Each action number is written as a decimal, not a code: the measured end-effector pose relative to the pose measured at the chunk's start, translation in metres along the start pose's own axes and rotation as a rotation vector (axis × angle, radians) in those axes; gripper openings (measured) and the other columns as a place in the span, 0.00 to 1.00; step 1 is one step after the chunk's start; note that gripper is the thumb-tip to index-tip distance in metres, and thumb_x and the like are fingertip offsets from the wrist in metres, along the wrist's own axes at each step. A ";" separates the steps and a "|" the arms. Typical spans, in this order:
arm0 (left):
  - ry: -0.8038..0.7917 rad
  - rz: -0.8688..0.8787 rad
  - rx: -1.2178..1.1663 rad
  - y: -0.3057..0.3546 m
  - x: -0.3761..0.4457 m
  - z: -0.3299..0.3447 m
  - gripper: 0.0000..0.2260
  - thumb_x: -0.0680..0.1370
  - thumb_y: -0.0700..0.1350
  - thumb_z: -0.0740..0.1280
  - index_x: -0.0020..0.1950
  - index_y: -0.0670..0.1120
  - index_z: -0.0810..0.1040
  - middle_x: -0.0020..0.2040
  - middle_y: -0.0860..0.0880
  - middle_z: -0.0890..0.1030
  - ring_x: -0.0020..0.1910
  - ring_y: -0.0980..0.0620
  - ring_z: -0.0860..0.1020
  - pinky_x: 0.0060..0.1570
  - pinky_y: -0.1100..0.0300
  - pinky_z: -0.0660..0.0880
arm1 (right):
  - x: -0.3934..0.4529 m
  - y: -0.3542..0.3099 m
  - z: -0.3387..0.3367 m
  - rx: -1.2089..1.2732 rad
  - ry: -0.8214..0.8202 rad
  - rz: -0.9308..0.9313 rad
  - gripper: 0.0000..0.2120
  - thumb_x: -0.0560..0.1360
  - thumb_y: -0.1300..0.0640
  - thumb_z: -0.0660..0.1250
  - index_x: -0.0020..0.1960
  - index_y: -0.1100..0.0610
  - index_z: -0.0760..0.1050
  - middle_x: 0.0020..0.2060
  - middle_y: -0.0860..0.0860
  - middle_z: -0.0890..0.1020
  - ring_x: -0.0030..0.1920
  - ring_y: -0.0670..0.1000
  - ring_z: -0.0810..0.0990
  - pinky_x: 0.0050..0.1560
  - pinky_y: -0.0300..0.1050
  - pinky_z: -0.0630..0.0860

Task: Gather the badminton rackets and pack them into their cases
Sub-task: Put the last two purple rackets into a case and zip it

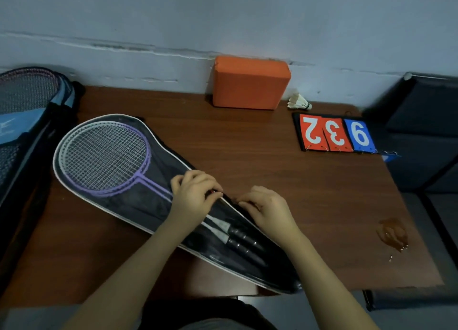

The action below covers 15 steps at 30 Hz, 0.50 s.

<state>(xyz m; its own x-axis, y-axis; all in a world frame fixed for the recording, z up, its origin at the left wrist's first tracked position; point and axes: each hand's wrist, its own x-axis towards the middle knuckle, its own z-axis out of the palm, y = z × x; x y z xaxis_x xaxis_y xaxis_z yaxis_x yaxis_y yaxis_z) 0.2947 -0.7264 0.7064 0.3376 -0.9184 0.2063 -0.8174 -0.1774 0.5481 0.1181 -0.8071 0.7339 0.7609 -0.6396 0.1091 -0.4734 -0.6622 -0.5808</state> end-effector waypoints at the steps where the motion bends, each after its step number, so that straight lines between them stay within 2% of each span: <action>1: 0.007 -0.009 0.021 0.001 0.000 0.001 0.03 0.73 0.50 0.68 0.41 0.53 0.81 0.46 0.58 0.80 0.57 0.54 0.71 0.51 0.60 0.50 | -0.005 0.004 0.000 0.005 0.000 0.011 0.06 0.73 0.57 0.65 0.44 0.53 0.81 0.38 0.46 0.80 0.42 0.48 0.77 0.41 0.47 0.75; 5: 0.036 -0.166 -0.016 0.012 0.003 0.016 0.03 0.75 0.47 0.68 0.43 0.51 0.81 0.50 0.56 0.80 0.63 0.52 0.69 0.57 0.58 0.51 | -0.030 0.025 -0.008 -0.022 0.005 0.057 0.05 0.73 0.56 0.65 0.44 0.52 0.80 0.38 0.44 0.79 0.43 0.45 0.76 0.41 0.39 0.70; 7: 0.049 -0.179 -0.014 0.018 0.005 0.024 0.03 0.75 0.47 0.68 0.44 0.51 0.82 0.50 0.56 0.80 0.64 0.52 0.69 0.59 0.58 0.51 | -0.043 0.033 -0.016 -0.022 0.017 0.069 0.04 0.73 0.57 0.66 0.43 0.54 0.80 0.36 0.41 0.75 0.41 0.45 0.75 0.38 0.35 0.66; 9: 0.067 -0.175 -0.001 0.022 0.006 0.031 0.04 0.75 0.47 0.68 0.44 0.51 0.82 0.50 0.56 0.81 0.64 0.52 0.69 0.59 0.57 0.51 | -0.055 0.039 -0.023 -0.051 0.021 0.077 0.03 0.73 0.59 0.68 0.40 0.56 0.78 0.34 0.42 0.74 0.38 0.46 0.75 0.36 0.37 0.66; 12: 0.100 -0.205 0.007 0.027 0.004 0.035 0.04 0.75 0.47 0.67 0.44 0.50 0.82 0.51 0.55 0.81 0.64 0.51 0.69 0.61 0.53 0.52 | -0.072 0.052 -0.033 -0.129 0.027 0.099 0.07 0.73 0.58 0.66 0.37 0.58 0.76 0.33 0.49 0.76 0.36 0.52 0.76 0.34 0.43 0.69; 15: 0.093 -0.232 0.030 0.033 0.003 0.035 0.05 0.76 0.47 0.66 0.47 0.50 0.82 0.54 0.54 0.80 0.65 0.51 0.68 0.62 0.53 0.53 | -0.087 0.059 -0.036 -0.015 0.064 0.174 0.06 0.74 0.59 0.67 0.38 0.56 0.77 0.33 0.47 0.76 0.36 0.49 0.76 0.35 0.47 0.73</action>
<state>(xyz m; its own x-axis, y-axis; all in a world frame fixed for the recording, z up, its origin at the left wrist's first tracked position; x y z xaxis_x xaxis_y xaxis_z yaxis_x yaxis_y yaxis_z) 0.2522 -0.7472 0.6972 0.5581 -0.8158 0.1518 -0.7260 -0.3915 0.5654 0.0074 -0.8048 0.7193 0.6379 -0.7678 0.0593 -0.6021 -0.5452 -0.5833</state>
